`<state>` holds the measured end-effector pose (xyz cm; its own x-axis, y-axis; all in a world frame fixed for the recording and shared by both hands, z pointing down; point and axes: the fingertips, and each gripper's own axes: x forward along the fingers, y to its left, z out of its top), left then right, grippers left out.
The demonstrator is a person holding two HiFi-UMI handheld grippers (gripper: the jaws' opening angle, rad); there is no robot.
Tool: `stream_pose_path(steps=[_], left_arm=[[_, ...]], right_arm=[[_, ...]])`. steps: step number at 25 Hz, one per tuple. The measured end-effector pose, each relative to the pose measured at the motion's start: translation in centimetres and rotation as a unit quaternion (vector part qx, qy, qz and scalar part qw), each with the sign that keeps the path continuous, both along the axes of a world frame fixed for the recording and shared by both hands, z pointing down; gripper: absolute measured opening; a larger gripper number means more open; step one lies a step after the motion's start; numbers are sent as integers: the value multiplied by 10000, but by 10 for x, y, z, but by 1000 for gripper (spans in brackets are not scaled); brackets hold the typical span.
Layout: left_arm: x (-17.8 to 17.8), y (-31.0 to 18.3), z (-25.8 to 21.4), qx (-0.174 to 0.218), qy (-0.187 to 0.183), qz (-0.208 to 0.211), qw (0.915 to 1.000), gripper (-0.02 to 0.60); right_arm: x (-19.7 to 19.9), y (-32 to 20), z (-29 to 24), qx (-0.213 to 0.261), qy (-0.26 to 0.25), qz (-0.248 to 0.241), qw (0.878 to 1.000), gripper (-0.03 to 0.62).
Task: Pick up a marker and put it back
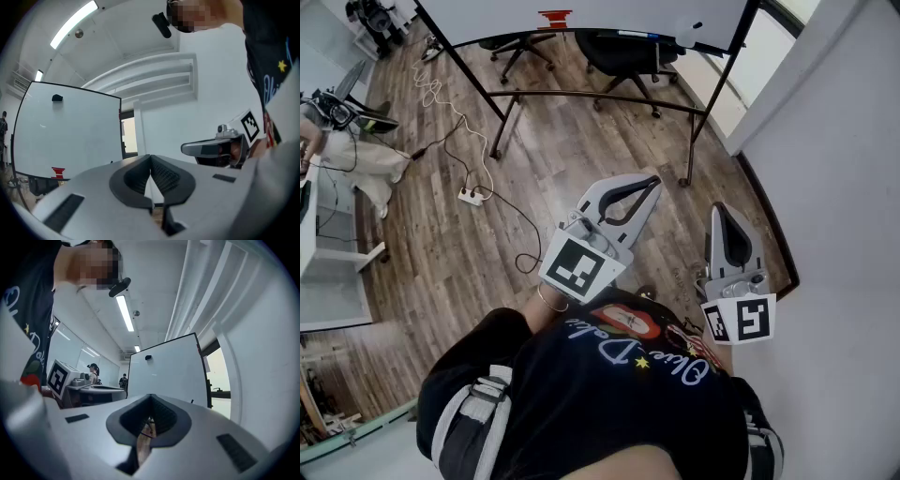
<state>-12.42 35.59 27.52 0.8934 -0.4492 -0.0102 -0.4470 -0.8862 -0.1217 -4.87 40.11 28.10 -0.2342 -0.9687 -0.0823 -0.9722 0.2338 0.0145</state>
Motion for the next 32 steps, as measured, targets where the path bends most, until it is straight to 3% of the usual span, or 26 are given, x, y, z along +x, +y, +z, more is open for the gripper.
stream_pose_path(steps=[9, 22, 32], left_arm=[[3, 5, 0, -53, 0, 30, 10000, 4], [15, 13, 5, -59, -127, 0, 9999, 3], [47, 34, 9, 49, -296, 40, 9995, 3]], right_arm=[[3, 7, -1, -12, -6, 68, 10000, 0], [20, 18, -4, 288, -473, -5, 9985, 0], [54, 42, 0, 379, -519, 85, 9979, 2]])
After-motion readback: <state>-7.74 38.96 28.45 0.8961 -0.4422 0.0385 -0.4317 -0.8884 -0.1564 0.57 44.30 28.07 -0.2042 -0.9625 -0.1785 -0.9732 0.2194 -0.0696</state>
